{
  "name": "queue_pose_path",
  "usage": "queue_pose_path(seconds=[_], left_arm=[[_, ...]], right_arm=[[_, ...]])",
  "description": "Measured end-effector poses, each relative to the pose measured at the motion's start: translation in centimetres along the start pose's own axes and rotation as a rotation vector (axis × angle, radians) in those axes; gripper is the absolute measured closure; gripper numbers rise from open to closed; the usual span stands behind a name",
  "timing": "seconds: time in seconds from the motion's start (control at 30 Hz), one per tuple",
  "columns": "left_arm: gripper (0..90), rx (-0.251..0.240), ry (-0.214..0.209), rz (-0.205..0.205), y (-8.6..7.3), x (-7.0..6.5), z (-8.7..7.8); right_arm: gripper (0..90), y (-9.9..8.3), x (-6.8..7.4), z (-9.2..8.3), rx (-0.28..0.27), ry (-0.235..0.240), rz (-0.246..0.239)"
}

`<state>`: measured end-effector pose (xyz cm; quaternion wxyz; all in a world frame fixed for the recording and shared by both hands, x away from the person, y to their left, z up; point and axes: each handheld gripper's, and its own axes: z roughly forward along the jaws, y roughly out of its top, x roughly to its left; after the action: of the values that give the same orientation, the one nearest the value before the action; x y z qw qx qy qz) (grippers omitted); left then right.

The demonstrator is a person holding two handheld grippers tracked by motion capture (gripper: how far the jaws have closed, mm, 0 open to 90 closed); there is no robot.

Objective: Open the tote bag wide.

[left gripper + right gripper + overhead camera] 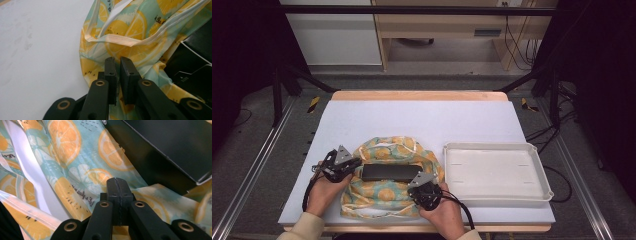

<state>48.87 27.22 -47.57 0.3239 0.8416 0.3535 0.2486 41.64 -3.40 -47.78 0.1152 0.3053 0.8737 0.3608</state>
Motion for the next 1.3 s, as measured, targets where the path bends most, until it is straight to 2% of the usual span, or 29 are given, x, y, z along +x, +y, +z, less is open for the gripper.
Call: queue_pose_path(seconds=[0.3, 0.6, 0.77, 1.0, 1.2, 1.23, 1.3], left_arm=[[88.4, 0.006, -0.009, -0.014, -0.1, 0.0, 0.0], [90.0, -0.074, -0.01, -0.047, 0.2, 0.2, -1.9], [90.0, -0.13, -0.006, -0.072, 0.4, 0.3, -3.2], [90.0, -0.177, 0.003, -0.054, 0.5, -0.1, -4.8], [90.0, -0.212, 0.004, -0.026, 0.7, -0.6, -5.9], [90.0, -0.214, -0.002, -0.02, 0.8, -0.6, -6.0], [90.0, -0.225, -0.014, -0.014, 0.9, -0.7, -6.3]], right_arm=[[90.0, -0.2, 0.0, 0.0, -0.013, -0.001, -0.001], [90.0, 0.0, 0.4, -1.1, -0.09, -0.003, -0.036], [90.0, 0.0, 0.3, -2.2, -0.123, -0.009, -0.031], [90.0, -0.1, -0.1, -4.1, -0.169, -0.029, -0.028], [90.0, -0.8, -1.5, -6.1, -0.211, -0.073, 0.008], [90.0, -1.1, -2.0, -6.9, -0.22, -0.09, 0.026], [90.0, -1.3, -2.2, -7.2, -0.224, -0.101, 0.03]])
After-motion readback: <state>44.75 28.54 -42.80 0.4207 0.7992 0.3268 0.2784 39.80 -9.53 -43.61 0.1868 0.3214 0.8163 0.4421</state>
